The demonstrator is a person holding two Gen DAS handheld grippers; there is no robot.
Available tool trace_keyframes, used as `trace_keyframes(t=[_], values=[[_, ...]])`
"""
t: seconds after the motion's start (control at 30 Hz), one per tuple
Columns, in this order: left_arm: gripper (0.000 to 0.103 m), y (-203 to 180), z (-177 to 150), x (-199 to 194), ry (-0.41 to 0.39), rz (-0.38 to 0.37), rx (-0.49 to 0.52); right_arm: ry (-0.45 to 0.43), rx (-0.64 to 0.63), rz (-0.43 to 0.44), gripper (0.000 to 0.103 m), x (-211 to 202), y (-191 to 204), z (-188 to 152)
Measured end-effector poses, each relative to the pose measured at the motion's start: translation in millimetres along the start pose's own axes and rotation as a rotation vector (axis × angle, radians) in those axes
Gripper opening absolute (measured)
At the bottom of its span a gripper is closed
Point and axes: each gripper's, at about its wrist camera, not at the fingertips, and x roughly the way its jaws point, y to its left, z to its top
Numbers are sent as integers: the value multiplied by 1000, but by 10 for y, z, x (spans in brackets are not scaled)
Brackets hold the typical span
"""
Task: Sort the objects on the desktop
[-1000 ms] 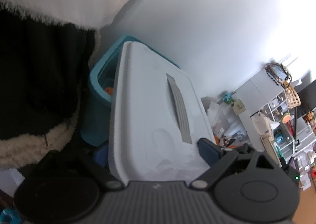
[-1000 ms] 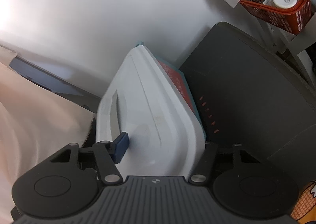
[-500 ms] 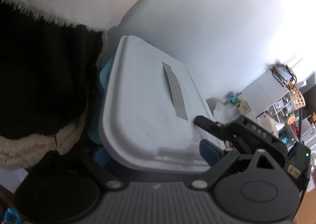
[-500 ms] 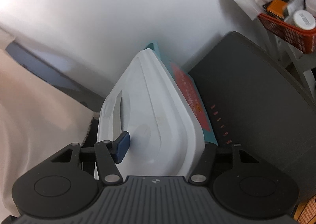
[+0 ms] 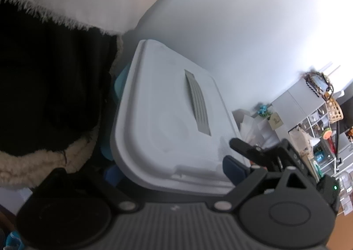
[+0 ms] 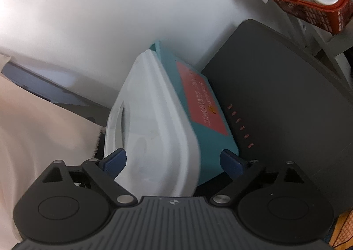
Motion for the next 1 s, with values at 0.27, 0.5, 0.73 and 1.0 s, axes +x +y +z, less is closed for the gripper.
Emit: trace_keyframes(t=[0.27, 0.5, 0.73, 1.0], values=[[92, 186, -38, -280, 3, 26, 23, -25, -64, -8, 64, -197, -58, 59], [91, 379, -23, -642, 1, 26, 25, -38, -104, -35, 42, -347, -57, 9], [91, 499, 23, -860, -28, 20, 0, -53, -119, -47, 42, -384, 25, -56], [91, 475, 32, -701, -32, -3, -16, -80, -136, -69, 41, -315, 212, -90]])
